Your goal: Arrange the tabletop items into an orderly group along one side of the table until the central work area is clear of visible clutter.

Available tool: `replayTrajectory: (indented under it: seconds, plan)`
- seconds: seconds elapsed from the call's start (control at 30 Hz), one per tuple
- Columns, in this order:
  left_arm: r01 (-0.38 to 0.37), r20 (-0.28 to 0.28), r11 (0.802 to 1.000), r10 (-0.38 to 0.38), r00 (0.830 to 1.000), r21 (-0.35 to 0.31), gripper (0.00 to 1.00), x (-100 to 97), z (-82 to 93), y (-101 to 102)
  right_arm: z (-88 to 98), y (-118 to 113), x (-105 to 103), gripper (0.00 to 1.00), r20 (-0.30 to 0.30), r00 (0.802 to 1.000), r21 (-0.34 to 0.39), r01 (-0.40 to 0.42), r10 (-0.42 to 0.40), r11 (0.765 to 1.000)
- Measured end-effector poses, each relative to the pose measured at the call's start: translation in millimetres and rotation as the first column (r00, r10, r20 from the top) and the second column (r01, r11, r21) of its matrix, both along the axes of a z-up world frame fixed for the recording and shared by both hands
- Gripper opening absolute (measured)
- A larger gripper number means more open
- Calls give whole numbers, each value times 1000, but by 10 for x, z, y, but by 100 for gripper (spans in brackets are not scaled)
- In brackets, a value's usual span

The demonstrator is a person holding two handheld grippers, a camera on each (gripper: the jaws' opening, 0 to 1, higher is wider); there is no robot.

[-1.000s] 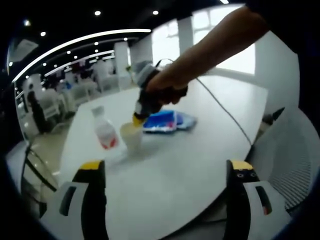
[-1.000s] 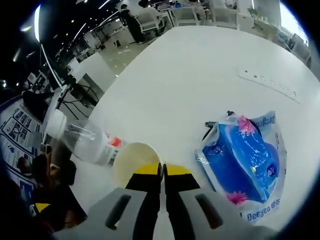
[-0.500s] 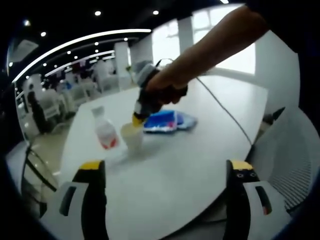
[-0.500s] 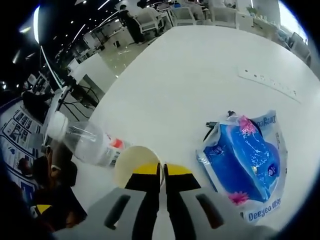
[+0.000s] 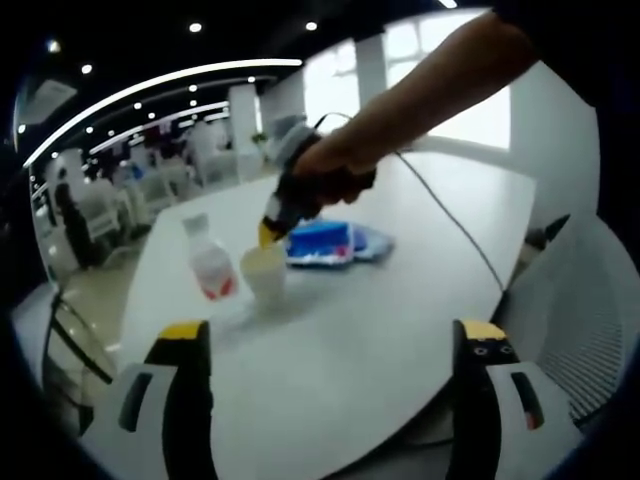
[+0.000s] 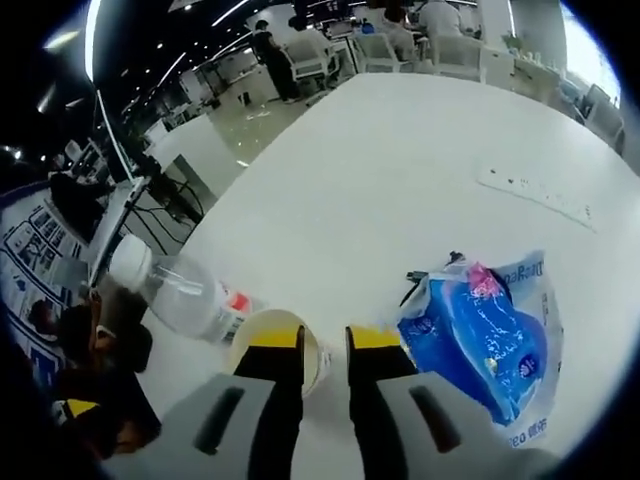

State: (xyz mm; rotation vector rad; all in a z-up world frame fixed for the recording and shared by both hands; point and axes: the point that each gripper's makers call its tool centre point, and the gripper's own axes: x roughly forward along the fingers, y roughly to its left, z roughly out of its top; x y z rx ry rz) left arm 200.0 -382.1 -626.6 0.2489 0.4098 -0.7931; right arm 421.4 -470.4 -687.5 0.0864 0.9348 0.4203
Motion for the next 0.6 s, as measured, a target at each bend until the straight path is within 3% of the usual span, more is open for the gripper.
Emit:
replayTrajectory:
  seconds: [0.6]
  plan:
    - [-4,9,1000,5,1000,-9,100,4,34,-21,286,-219,-50,30,79,995,3,-55,54,999]
